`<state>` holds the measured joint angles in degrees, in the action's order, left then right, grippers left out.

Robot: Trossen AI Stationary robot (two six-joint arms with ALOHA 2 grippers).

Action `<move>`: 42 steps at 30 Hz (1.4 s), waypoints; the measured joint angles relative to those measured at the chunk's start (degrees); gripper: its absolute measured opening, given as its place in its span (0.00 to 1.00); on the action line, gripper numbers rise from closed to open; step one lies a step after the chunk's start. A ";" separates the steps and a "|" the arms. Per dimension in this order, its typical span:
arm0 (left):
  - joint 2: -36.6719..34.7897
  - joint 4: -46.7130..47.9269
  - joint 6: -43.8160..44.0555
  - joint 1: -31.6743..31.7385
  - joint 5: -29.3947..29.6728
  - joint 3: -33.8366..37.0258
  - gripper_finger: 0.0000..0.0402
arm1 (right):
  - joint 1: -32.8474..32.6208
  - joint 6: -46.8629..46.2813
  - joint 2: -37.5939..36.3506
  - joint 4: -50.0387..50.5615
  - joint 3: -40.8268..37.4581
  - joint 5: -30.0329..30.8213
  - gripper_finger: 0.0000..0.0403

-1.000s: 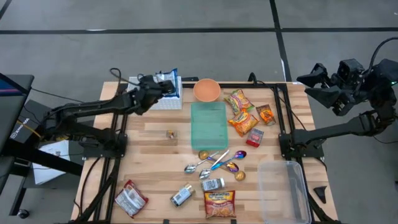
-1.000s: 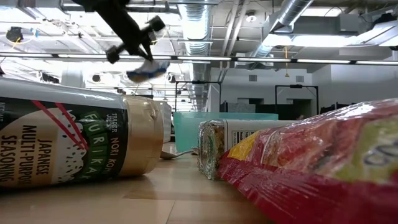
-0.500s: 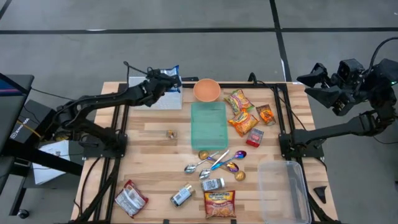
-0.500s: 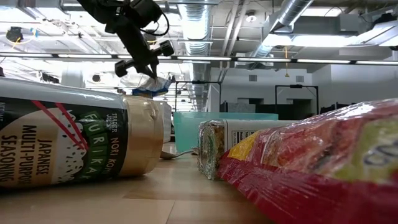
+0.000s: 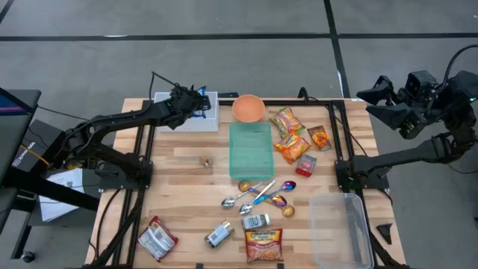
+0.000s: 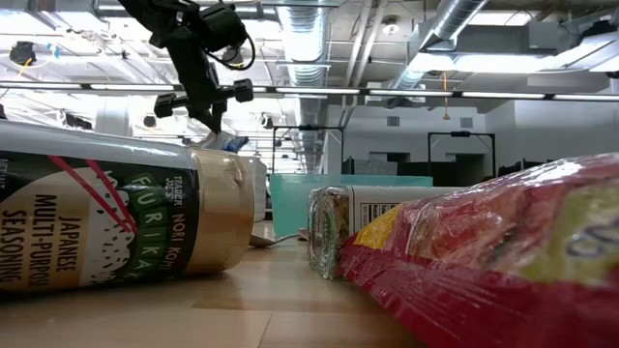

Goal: Pick & Place Food Item
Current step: Put the blue noodles pack into the white bin, then put the gold seasoning into the blue bin

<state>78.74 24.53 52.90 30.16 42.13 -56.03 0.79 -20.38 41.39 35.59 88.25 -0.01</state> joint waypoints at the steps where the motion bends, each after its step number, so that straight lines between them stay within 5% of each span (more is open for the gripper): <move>1: 0.00 0.30 0.00 0.22 0.04 0.00 0.00 | -0.01 0.01 0.00 0.00 0.00 0.00 0.63; 25: -0.04 0.99 4.55 0.66 -2.71 4.48 0.02 | -0.01 0.00 -0.02 0.57 0.00 0.01 0.63; 42: -0.04 -3.19 -0.22 0.65 -0.13 4.48 0.43 | -0.02 0.28 -0.02 0.59 0.00 0.00 0.63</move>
<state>78.70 21.34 52.68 30.82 42.00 -51.55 0.78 -20.10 41.36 36.18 88.25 -0.01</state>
